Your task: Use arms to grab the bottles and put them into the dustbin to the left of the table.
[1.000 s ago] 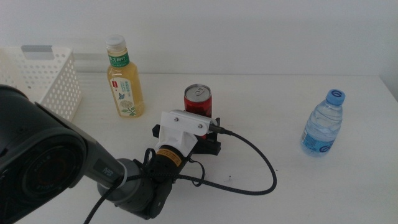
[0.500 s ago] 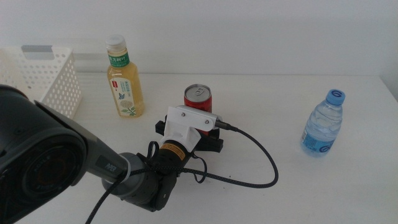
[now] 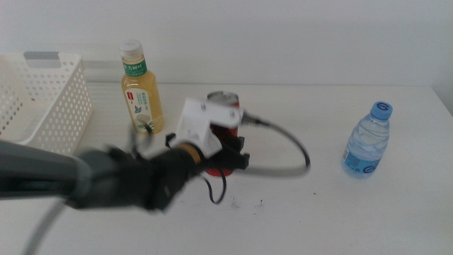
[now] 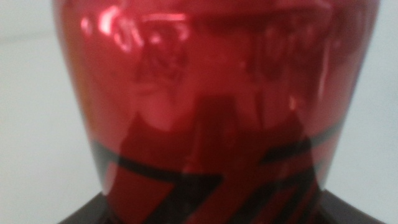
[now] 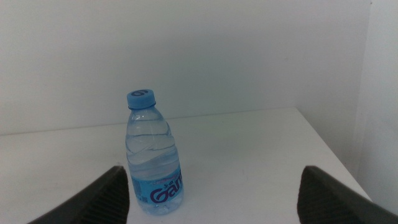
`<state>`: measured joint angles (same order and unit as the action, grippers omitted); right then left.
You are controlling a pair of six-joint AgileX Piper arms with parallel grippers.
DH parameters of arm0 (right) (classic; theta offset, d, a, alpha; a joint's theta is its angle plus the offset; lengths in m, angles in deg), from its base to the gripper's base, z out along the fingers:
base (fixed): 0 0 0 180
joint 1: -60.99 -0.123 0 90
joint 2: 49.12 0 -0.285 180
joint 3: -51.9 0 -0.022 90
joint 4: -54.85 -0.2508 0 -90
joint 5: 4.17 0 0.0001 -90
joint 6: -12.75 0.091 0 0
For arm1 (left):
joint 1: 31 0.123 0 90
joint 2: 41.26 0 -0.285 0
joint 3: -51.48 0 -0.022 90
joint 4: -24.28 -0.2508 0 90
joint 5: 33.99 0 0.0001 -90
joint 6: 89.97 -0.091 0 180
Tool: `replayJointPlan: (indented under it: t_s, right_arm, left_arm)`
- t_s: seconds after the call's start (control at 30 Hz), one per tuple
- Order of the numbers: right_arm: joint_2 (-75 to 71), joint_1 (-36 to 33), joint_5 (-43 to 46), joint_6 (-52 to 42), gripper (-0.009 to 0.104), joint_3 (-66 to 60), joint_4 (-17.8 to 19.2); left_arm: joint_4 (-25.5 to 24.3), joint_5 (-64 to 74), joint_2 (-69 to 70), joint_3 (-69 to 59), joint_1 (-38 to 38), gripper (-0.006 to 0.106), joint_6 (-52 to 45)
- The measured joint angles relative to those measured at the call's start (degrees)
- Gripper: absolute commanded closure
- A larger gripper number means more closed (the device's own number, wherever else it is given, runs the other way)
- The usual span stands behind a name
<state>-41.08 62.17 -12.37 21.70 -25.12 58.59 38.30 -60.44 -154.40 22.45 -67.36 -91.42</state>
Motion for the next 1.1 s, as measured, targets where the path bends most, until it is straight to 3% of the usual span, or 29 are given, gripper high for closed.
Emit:
replayJointPlan:
  t_s: [0.23, 0.5, 0.8, 1.1]
  right_arm:
    - [0.00, 0.00, 0.00, 0.00, 0.003, 0.00, 0.00]
    - [0.00, 0.00, 0.00, 0.00, 0.003, 0.00, 0.00]
    - [0.00, 0.00, 0.00, 0.00, 0.003, 0.00, 0.00]
    - [0.00, 0.00, 0.00, 0.00, 0.003, 0.00, 0.00]
  left_arm:
    - [-4.91, 45.03, 13.27, 12.40, 7.87, 0.102, -2.24]
    - [-6.18, 84.17, 12.74, 36.67, 28.81, 0.102, -13.81]
    - [-4.07, 96.41, 6.78, 49.66, 47.85, 0.102, -19.71]
    - [-2.23, 95.10, -1.78, 50.33, 52.90, 0.102, -25.33]
